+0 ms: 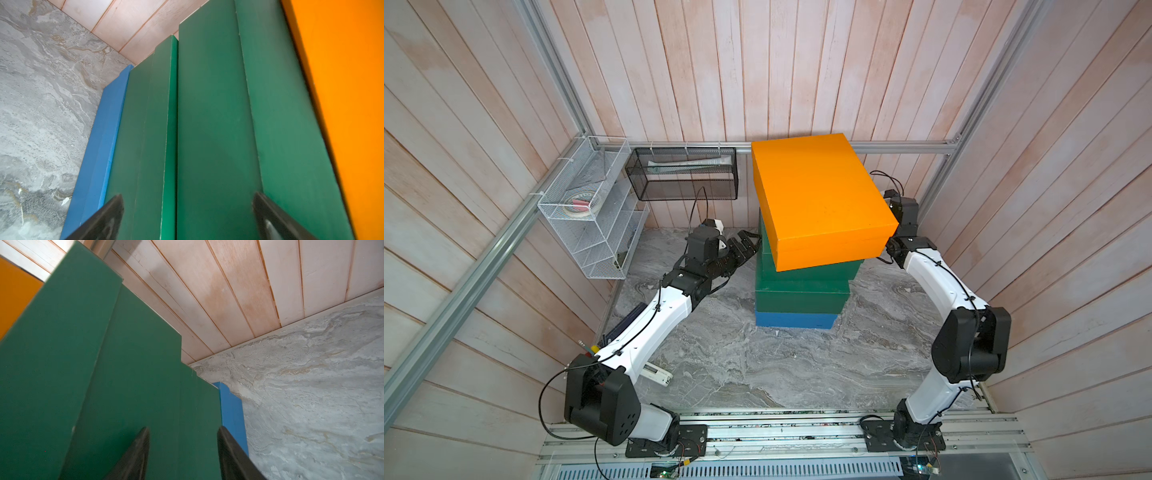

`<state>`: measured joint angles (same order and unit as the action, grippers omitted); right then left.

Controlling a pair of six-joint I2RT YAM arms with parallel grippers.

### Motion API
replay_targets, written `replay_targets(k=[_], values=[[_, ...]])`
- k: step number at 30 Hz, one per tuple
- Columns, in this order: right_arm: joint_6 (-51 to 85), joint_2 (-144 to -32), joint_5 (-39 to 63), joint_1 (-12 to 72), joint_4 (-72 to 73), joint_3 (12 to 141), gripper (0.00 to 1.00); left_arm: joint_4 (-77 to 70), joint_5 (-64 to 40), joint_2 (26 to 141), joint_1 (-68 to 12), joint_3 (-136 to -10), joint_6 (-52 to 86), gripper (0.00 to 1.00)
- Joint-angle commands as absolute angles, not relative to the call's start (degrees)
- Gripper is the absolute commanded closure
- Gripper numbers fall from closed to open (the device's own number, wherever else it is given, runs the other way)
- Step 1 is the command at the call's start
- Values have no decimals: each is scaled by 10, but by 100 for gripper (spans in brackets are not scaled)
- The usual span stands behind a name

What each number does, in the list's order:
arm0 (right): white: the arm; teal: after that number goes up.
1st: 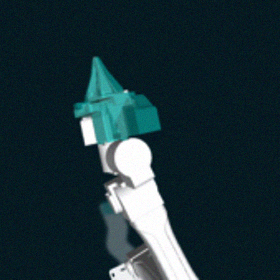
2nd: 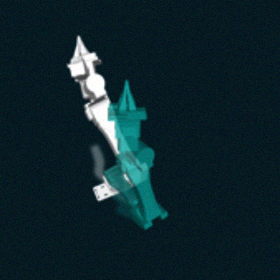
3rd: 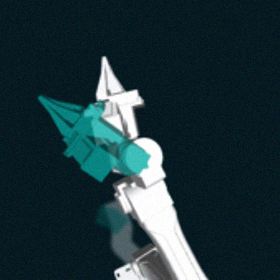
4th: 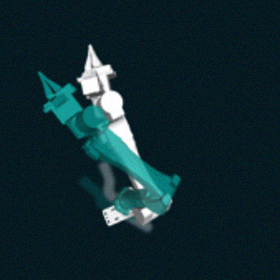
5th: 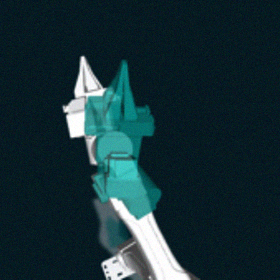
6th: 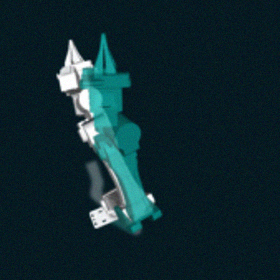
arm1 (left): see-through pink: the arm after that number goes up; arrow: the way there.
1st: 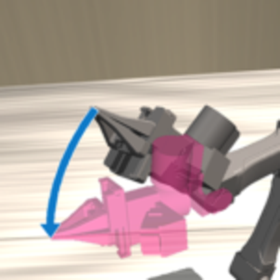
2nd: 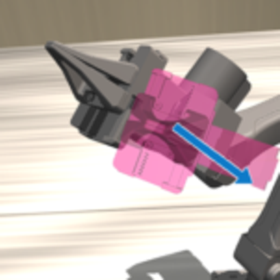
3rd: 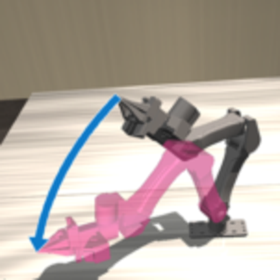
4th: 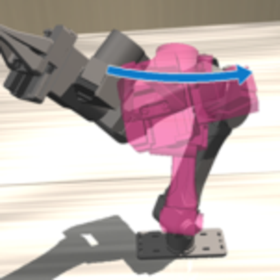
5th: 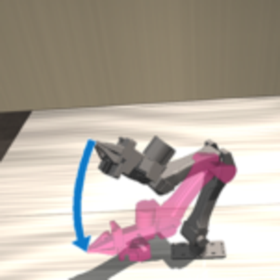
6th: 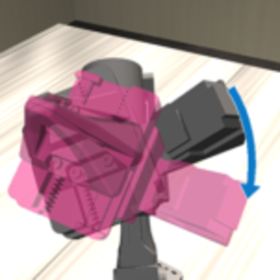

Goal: Stack the shoeboxes
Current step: Adjust the shoeboxes in the shoebox.

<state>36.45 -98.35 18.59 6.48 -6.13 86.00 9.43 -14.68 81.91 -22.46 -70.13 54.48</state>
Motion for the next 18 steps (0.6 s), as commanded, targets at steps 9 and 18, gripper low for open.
replay_targets(k=[9, 18], values=[[389, -881, 180, 100, -27, 771, 46, 126, -115, 795, -231, -694, 533, 0], [393, -833, 165, 113, -32, 741, 46, 131, -117, 788, -231, -686, 534, 0]])
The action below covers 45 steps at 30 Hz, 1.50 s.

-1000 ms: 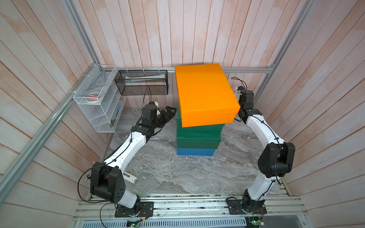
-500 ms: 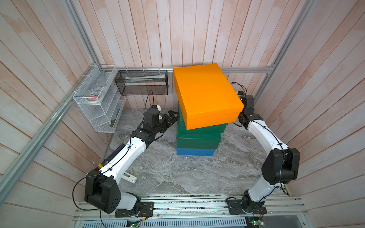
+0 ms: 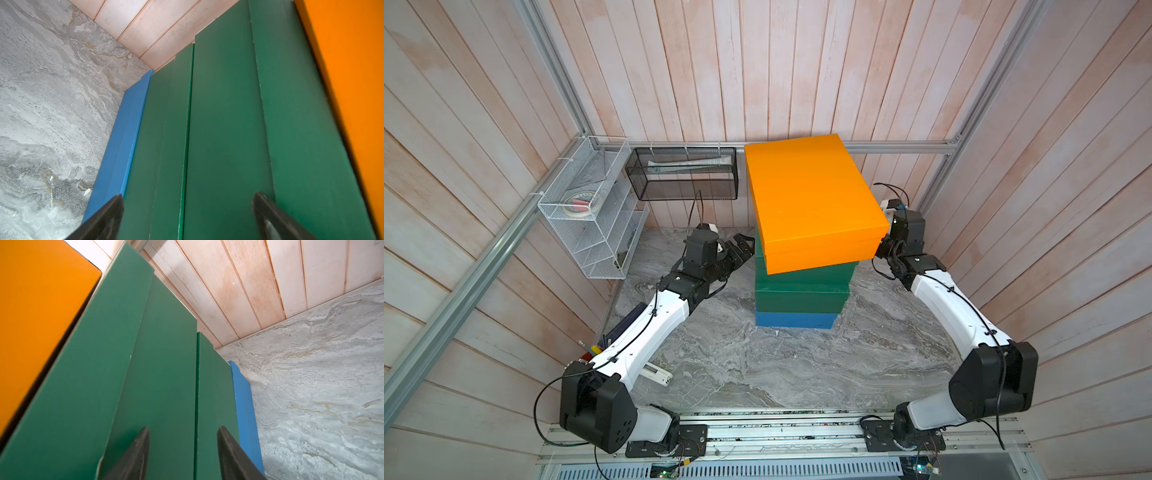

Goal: Stack the shoeboxes
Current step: Adjust the shoeboxes in the shoebox.

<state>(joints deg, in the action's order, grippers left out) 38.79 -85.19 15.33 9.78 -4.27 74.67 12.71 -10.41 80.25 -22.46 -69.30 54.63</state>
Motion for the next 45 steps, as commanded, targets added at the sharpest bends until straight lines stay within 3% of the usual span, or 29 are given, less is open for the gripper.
replay_targets(k=[1, 35, 45], values=[[394, -829, 164, 113, -33, 737, 46, 133, -116, 785, -231, -682, 535, 0], [401, -727, 143, 123, -50, 634, 46, 147, -120, 784, -246, -676, 543, 0], [372, -711, 113, 62, -87, 671, 43, 207, -55, 760, -223, -711, 503, 0]])
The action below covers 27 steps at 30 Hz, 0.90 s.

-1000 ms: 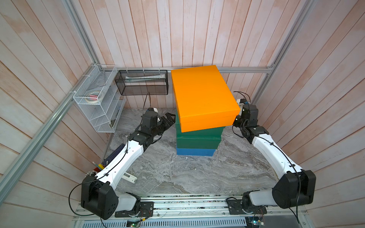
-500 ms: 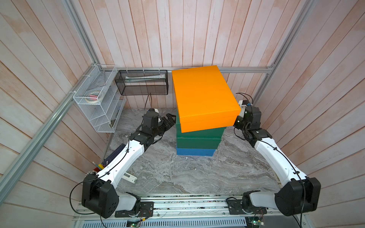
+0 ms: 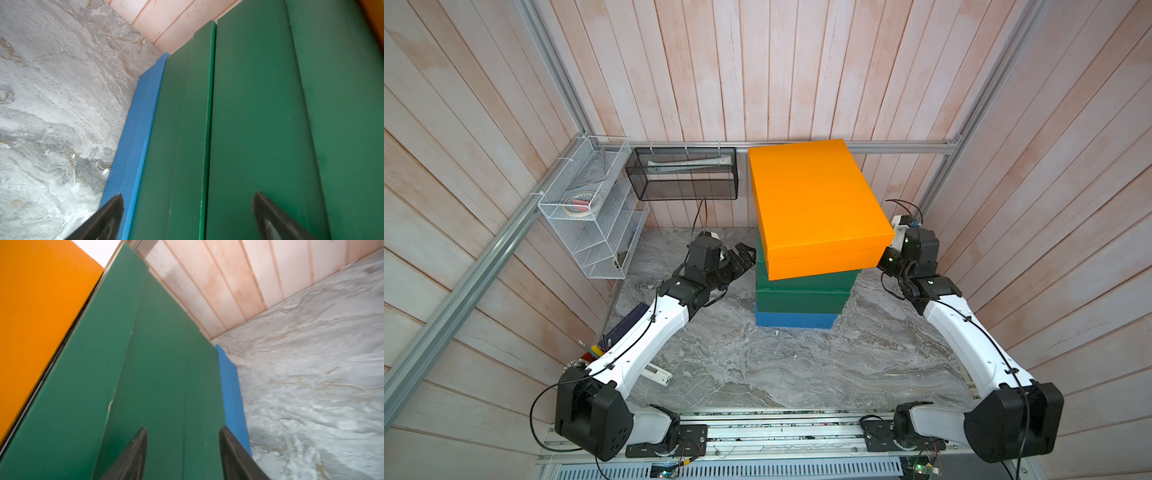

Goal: Stack the shoeboxes
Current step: Adjust the shoeboxes in the shoebox, then adjust the shoebox.

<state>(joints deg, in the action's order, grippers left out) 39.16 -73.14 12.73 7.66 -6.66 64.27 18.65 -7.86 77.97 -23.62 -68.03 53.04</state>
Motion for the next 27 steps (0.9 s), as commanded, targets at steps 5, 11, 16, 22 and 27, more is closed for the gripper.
replay_targets(k=[5, 11, 16, 22, 27], values=[[353, -697, 89, 43, -113, 698, 42, 226, -51, 760, -189, -767, 478, 0], [337, -672, 83, 42, -121, 713, 44, 233, -27, 767, -188, -850, 439, 0], [316, -641, 54, 48, -140, 706, 48, 198, -64, 800, -187, -877, 431, 0], [323, -610, 84, 59, -139, 682, 50, 180, -88, 842, -187, -900, 439, 0], [322, -597, 89, 75, -147, 680, 50, 172, -100, 870, -187, -929, 445, 0]])
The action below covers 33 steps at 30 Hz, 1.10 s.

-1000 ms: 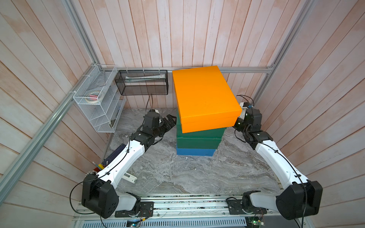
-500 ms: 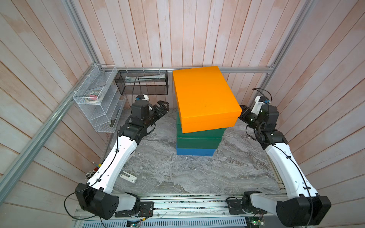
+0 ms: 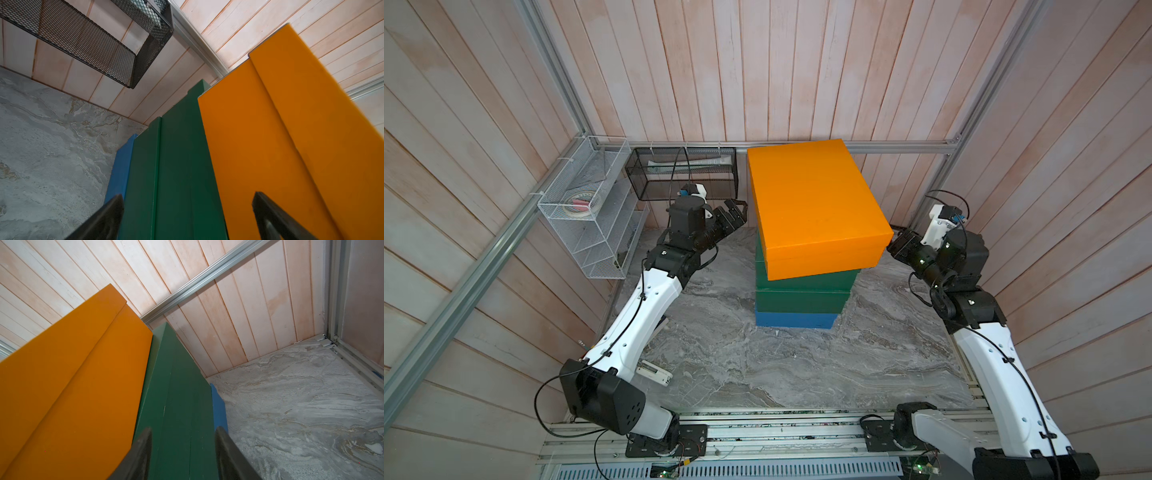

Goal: Stack the shoeboxes
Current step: Adjust the shoebox.

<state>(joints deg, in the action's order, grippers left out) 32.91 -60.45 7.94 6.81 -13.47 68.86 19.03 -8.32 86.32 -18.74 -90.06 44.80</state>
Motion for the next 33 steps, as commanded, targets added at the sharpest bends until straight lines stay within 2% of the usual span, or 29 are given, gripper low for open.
replay_targets(k=[1, 13, 24, 33], values=[[324, -595, 91, 77, -149, 680, 50, 171, -102, 875, -187, -934, 446, 0], [345, -568, 131, 91, -135, 667, 50, 174, -125, 950, -187, -1011, 450, 0], [340, -556, 123, 111, -159, 669, 50, 208, -137, 1037, -186, -1110, 449, 0], [340, -590, 132, 117, -133, 688, 50, 228, -132, 1069, -184, -1172, 444, 0]])
